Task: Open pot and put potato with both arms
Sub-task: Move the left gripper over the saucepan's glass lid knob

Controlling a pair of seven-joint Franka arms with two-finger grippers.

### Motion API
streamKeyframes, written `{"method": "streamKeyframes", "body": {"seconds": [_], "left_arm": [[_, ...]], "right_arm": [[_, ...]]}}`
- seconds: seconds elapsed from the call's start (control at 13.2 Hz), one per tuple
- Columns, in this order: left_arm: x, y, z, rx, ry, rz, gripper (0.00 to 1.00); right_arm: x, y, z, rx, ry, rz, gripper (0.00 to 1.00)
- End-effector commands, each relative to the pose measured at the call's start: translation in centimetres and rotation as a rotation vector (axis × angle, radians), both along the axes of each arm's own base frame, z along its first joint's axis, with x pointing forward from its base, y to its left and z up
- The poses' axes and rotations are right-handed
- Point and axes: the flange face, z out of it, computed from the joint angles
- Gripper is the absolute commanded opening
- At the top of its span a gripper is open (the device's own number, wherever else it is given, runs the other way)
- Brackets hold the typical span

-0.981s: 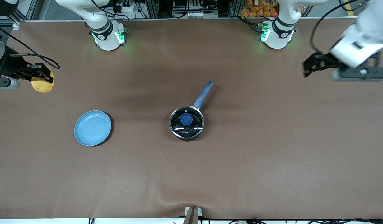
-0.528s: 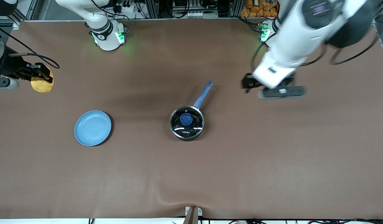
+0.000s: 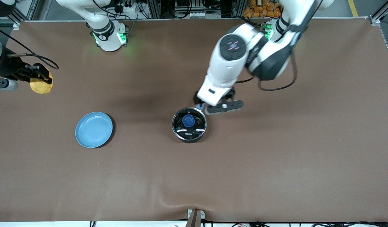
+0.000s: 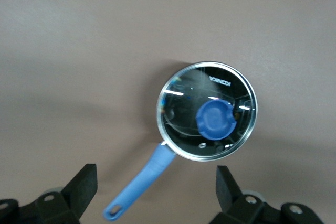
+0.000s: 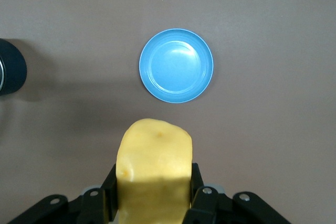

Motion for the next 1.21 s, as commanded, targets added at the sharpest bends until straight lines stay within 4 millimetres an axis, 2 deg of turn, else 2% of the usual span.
{"method": "streamKeyframes", "body": {"seconds": [0.0,0.23,0.38,0.6,0.98,1.13], "left_arm": [[-0.2,-3.9,-3.1,0.061,-0.043,0.059,1.0],[-1.5,-6.3,-5.6,0.103,-0.096,0.047,1.0],[-1.3,-7.2,-6.9,0.061,-0.121,0.086,1.0],[-1.0,-7.6,-9.8,0.061,-0.12,0.107,1.0],[-0.6,-8.6,-11.3,-0.013,-0.137,0.321,1.0],[-0.4,-8.9,-12.5,-0.016,-0.135,0.365,1.0]], "right_arm": [[0.3,-0.2,0.4,0.016,0.004,0.009,0.0],[0.3,-0.2,0.3,0.016,0.005,0.009,0.0],[0.3,-0.2,0.4,0.016,0.004,0.009,0.0],[0.3,-0.2,0.4,0.016,0.004,0.009,0.0],[0.3,-0.2,0.3,0.018,0.005,0.009,0.0],[0.3,-0.2,0.3,0.016,0.005,0.009,0.0]]}}
